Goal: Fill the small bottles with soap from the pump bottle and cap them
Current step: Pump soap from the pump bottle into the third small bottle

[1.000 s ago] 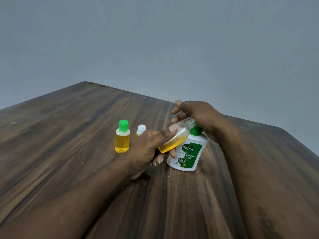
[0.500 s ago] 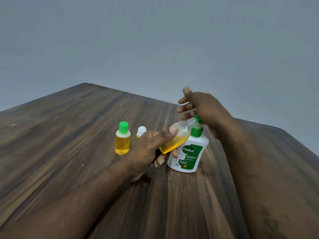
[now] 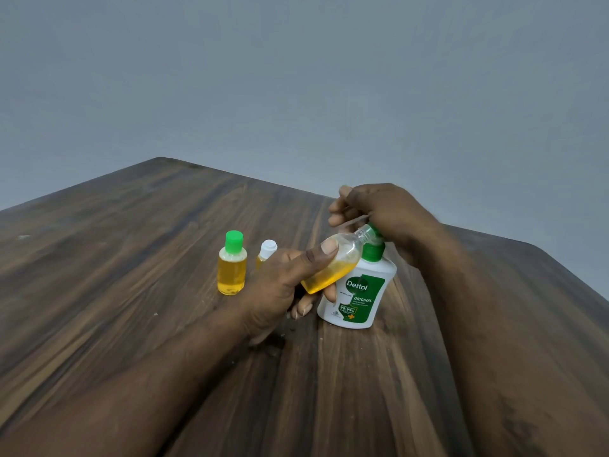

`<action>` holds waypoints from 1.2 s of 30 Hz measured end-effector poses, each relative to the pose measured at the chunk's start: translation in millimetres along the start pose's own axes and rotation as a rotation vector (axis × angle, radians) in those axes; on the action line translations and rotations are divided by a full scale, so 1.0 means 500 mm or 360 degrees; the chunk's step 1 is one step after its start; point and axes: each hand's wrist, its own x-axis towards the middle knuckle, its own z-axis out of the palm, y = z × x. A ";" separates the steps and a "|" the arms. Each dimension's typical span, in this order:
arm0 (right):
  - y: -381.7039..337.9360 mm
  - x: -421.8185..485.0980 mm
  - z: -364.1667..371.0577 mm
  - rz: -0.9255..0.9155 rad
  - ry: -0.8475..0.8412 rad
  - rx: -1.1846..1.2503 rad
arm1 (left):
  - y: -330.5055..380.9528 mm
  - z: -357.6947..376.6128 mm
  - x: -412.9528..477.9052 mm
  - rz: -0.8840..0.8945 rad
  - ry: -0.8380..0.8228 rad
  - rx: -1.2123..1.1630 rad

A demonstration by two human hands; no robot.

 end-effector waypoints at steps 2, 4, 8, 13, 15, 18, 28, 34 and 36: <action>-0.009 -0.002 -0.009 -0.0053 0.0055 0.0020 | 0.001 -0.001 0.001 0.0005 -0.0008 -0.0007; -0.014 -0.004 -0.017 -0.0099 0.0119 0.0033 | 0.001 -0.002 0.001 0.0010 -0.0016 -0.0010; -0.008 0.005 -0.016 -0.0164 0.0278 0.0085 | 0.000 -0.003 0.002 0.0018 -0.0040 -0.0007; 0.011 0.010 0.003 0.0037 -0.0021 0.0152 | 0.005 -0.001 -0.001 0.0012 0.0016 -0.0001; 0.015 0.010 0.005 0.0101 -0.0107 0.0167 | 0.005 -0.001 -0.001 0.0017 0.0022 0.0015; 0.019 0.010 0.006 0.0158 -0.0156 0.0217 | 0.000 0.000 -0.001 0.0016 0.0006 0.0036; 0.000 0.005 -0.011 -0.0067 0.0076 0.0191 | -0.001 0.001 0.002 0.0022 0.0007 0.0005; -0.008 0.004 -0.012 -0.0160 0.0209 0.0208 | -0.001 0.000 0.000 0.0030 -0.0010 0.0018; 0.003 0.011 -0.003 -0.0110 0.0121 0.0233 | 0.001 0.001 0.001 0.0027 -0.0012 0.0011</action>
